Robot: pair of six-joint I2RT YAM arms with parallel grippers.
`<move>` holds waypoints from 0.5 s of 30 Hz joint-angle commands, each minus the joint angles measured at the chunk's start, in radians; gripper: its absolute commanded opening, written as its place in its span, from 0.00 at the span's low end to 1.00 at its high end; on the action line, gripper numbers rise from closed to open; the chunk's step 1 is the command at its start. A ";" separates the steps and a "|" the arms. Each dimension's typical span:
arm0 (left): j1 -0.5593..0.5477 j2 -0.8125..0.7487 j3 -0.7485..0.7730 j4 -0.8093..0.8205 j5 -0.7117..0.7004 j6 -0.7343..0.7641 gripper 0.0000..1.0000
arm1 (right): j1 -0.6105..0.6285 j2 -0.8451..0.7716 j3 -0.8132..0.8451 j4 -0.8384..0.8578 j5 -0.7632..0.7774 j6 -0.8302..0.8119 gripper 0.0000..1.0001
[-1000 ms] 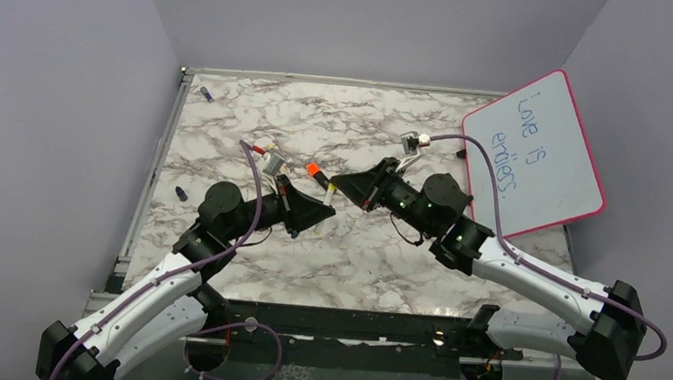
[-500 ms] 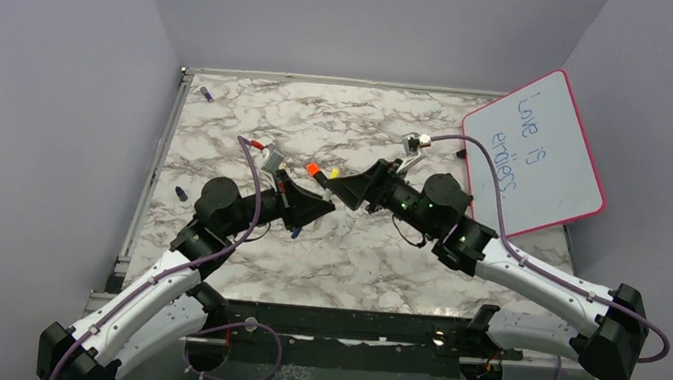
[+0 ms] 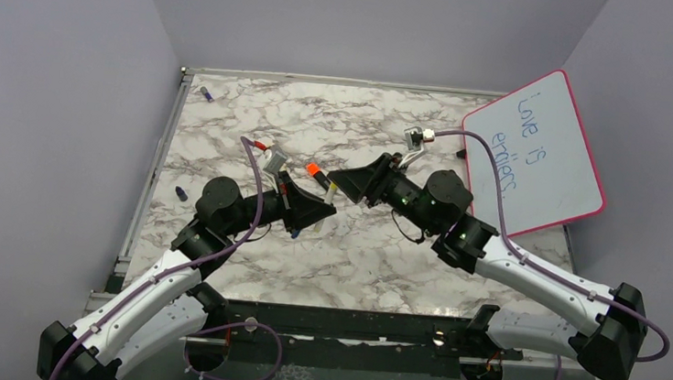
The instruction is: Insert the pens into the pen caps
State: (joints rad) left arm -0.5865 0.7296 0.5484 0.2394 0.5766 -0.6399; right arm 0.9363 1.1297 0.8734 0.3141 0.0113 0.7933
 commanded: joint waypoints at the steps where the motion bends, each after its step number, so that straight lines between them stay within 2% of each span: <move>1: 0.002 -0.005 -0.007 0.044 0.028 -0.003 0.00 | 0.006 0.020 0.026 0.044 0.018 0.013 0.50; 9: 0.002 -0.007 -0.005 0.050 0.037 -0.004 0.00 | 0.004 0.025 0.028 0.041 0.035 0.023 0.44; 13: 0.002 -0.009 0.001 0.054 0.035 -0.012 0.00 | 0.003 0.028 0.024 0.044 0.010 0.017 0.36; 15: 0.002 -0.011 0.015 0.056 0.034 -0.027 0.00 | 0.002 0.031 0.020 0.046 -0.005 -0.003 0.29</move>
State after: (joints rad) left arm -0.5865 0.7292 0.5476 0.2462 0.5838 -0.6460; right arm 0.9363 1.1519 0.8738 0.3218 0.0147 0.8108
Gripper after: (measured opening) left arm 0.070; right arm 0.344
